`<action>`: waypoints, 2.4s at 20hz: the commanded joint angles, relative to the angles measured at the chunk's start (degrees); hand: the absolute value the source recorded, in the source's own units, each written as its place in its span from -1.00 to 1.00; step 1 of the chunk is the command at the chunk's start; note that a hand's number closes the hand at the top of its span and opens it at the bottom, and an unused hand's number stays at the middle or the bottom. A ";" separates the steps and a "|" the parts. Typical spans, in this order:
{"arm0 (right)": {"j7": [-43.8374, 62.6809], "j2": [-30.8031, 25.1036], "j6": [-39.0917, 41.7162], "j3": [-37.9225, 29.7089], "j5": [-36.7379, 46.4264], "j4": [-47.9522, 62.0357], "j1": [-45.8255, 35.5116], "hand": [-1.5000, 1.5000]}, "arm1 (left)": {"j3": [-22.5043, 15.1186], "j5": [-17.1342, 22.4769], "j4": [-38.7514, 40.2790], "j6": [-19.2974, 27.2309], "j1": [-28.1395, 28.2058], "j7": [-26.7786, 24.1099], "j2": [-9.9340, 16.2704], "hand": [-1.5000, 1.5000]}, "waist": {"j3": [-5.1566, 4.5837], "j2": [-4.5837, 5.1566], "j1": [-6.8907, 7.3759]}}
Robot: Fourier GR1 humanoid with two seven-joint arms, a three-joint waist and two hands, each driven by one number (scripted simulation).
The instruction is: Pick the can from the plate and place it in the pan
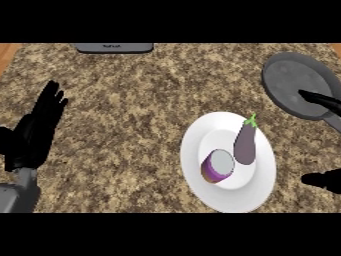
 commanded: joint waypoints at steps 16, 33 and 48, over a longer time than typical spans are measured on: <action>33.69 -0.75 25.40 23.46 11.72 -4.83 -19.38 -1.00 | 2.26 -1.38 2.94 -1.78 -2.33 -0.22 -0.76 0.00 | -0.02 0.03 0.43; 43.85 14.56 33.28 24.93 28.75 -10.09 -19.78 -1.00 | 6.04 -2.00 -1.43 -5.99 -0.18 3.23 -2.35 0.00 | 0.04 0.03 0.45; 44.98 25.35 35.42 27.31 41.67 -1.98 -18.85 -1.00 | 6.90 -6.69 -0.71 -3.95 -6.23 9.15 -5.60 0.00 | 0.06 0.08 0.20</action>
